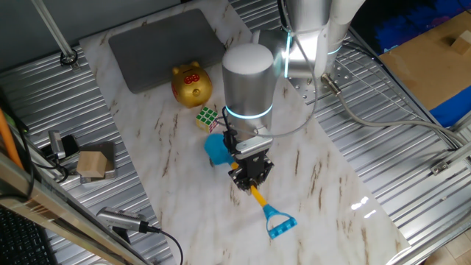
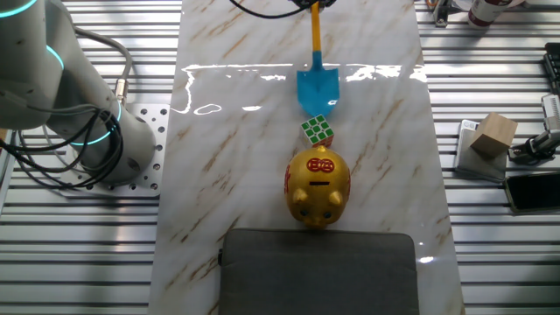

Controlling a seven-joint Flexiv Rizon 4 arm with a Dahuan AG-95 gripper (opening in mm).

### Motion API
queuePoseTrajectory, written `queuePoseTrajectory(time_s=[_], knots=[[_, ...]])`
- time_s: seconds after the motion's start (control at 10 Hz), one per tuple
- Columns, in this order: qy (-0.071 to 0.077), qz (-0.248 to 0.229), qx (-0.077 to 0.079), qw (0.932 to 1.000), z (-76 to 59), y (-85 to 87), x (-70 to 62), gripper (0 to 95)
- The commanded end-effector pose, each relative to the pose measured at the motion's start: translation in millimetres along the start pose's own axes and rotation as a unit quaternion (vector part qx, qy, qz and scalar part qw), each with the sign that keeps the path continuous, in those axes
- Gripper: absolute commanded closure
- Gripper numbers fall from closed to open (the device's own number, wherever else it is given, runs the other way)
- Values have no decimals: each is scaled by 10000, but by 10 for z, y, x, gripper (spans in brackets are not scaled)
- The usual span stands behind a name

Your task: Use a shovel to scoop up an object

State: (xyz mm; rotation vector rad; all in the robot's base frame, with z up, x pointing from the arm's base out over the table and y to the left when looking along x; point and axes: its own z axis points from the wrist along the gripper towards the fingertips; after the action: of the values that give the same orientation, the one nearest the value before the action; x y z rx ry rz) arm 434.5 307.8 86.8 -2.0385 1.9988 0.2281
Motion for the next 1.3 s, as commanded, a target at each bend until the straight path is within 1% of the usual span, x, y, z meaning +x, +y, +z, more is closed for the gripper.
queuePoseTrajectory(time_s=[0.1,0.4,0.6,1.0,1.3], knots=[[-46,-49,-7,10000,29,8,35,950],[-41,-99,5,9999,46,12,65,950],[-68,-147,9,9999,72,16,111,950],[-66,-215,16,9997,86,68,241,950],[-27,-274,15,9996,97,96,316,950]])
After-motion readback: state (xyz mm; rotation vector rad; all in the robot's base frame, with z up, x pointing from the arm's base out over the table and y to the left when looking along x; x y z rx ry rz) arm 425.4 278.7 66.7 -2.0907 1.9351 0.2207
